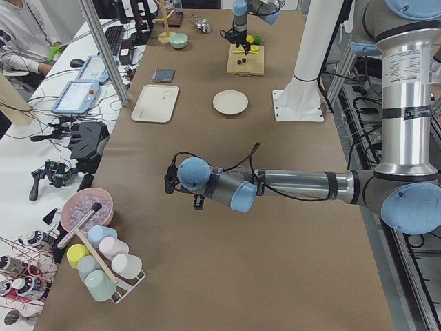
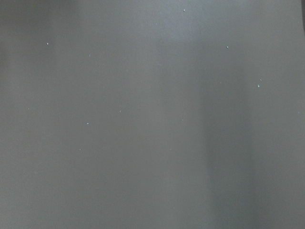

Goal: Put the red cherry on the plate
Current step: 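Lower the right gripper and close it on the cherries' stems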

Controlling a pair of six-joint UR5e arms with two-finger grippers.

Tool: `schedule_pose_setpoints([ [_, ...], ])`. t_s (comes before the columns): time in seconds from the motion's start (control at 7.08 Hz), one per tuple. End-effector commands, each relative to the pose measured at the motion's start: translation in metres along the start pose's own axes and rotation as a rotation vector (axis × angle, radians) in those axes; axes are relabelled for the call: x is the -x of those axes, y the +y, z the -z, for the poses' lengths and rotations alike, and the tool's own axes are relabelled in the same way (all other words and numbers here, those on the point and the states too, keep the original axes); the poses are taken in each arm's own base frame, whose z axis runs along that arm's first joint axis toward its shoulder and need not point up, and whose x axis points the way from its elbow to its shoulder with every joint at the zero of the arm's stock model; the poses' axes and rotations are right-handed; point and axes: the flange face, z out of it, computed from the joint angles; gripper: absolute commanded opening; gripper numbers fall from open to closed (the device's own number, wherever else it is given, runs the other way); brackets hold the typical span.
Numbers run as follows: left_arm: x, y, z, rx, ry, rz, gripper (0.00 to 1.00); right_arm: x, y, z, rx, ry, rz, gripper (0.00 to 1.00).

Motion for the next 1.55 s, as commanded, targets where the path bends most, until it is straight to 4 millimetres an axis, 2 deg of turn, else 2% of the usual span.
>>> schedule_pose_setpoints([
  [0.0,0.001,-0.003,0.003,0.004,-0.005,0.034,0.98,0.017,-0.021,-0.013,-0.003,0.01,0.025,0.91],
  [0.42,0.0,-0.005,0.006,-0.001,-0.005,0.039,0.98,0.019,-0.023,-0.004,-0.04,0.007,0.014,0.75],
  [0.56,-0.002,-0.006,0.007,-0.002,-0.004,0.038,0.98,0.015,-0.021,-0.007,-0.079,-0.009,0.015,0.72],
  [0.71,-0.004,-0.009,0.007,-0.003,-0.004,0.035,0.98,0.008,-0.016,-0.019,-0.099,-0.02,-0.006,0.71],
  [0.99,-0.007,-0.012,0.015,-0.018,-0.005,0.033,0.98,0.007,-0.016,-0.025,-0.117,-0.022,-0.028,0.64],
  [1.13,-0.008,-0.012,0.016,-0.02,-0.004,0.032,0.98,0.009,-0.016,-0.027,-0.116,-0.017,-0.043,0.47],
  [1.27,-0.012,-0.012,0.017,-0.023,-0.003,0.023,0.98,0.008,-0.015,-0.027,-0.117,-0.017,-0.047,0.2],
  [1.41,-0.012,-0.012,0.017,-0.023,-0.003,0.023,0.98,0.008,-0.015,-0.029,-0.114,-0.013,-0.048,0.0],
])
